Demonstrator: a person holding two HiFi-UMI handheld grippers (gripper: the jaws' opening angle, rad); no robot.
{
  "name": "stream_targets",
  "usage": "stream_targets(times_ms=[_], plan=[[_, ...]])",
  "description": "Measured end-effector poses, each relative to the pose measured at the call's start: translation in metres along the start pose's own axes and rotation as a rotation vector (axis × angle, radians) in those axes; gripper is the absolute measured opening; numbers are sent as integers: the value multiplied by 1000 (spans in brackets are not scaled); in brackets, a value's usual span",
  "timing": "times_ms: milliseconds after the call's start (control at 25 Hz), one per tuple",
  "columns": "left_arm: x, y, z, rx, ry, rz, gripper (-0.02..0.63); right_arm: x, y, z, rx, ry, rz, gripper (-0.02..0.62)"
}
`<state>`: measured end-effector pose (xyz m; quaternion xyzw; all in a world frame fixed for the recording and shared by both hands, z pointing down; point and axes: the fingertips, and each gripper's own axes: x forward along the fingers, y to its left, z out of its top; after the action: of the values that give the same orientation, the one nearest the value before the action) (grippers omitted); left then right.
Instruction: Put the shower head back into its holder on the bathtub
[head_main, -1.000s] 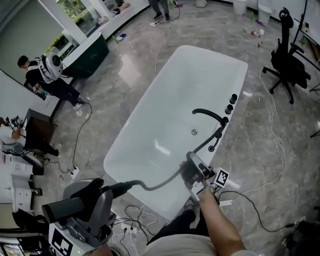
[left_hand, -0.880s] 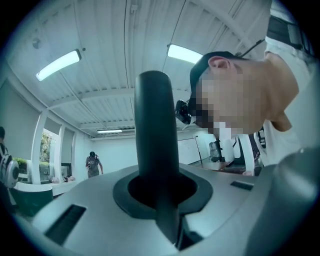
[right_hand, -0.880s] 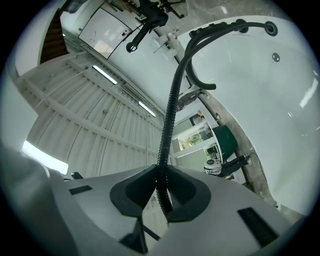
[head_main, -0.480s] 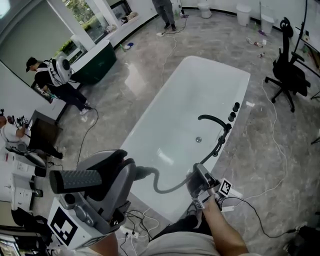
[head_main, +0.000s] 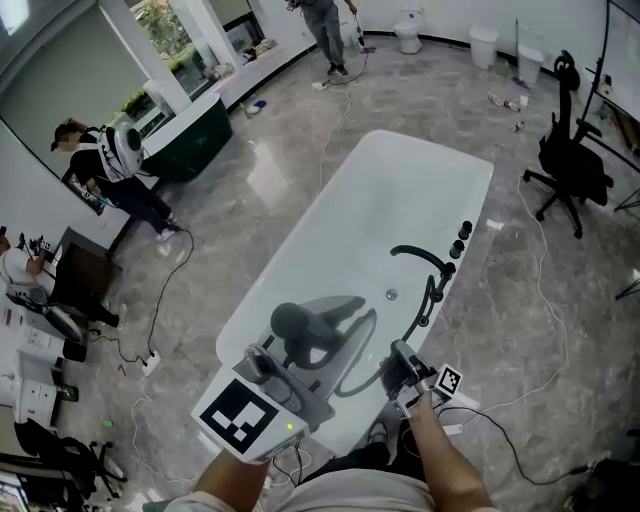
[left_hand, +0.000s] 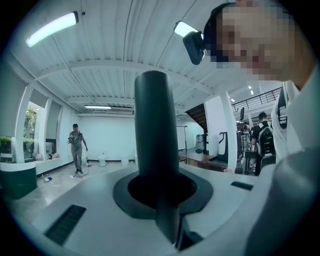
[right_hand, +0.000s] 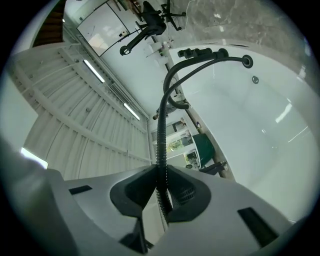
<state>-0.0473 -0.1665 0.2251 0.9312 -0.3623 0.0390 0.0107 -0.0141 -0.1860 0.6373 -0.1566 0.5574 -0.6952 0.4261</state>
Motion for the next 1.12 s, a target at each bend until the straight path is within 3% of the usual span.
stream_targets(times_ms=[320, 440, 600, 680, 800, 1040, 1120], plan=[[-24, -4, 46, 79, -59, 29, 55, -9, 0, -7, -44, 78, -23, 77], [-37, -6, 72, 116, -101, 29, 55, -15, 11, -5, -81, 98, -19, 139], [-59, -4, 108, 139, -158, 18, 55, -41, 45, 10, -226, 89, -37, 184], [-69, -5, 121, 137, -178, 13, 55, -56, 54, 32, -300, 57, -70, 184], [-80, -7, 137, 142, -198, 2, 55, -64, 31, 60, -388, 65, -208, 184], [-88, -12, 154, 209, -201, 25, 55, -63, -25, 63, -274, 101, -294, 188], [-91, -9, 159, 227, -198, 41, 55, -48, -45, 60, -235, 95, -335, 220]])
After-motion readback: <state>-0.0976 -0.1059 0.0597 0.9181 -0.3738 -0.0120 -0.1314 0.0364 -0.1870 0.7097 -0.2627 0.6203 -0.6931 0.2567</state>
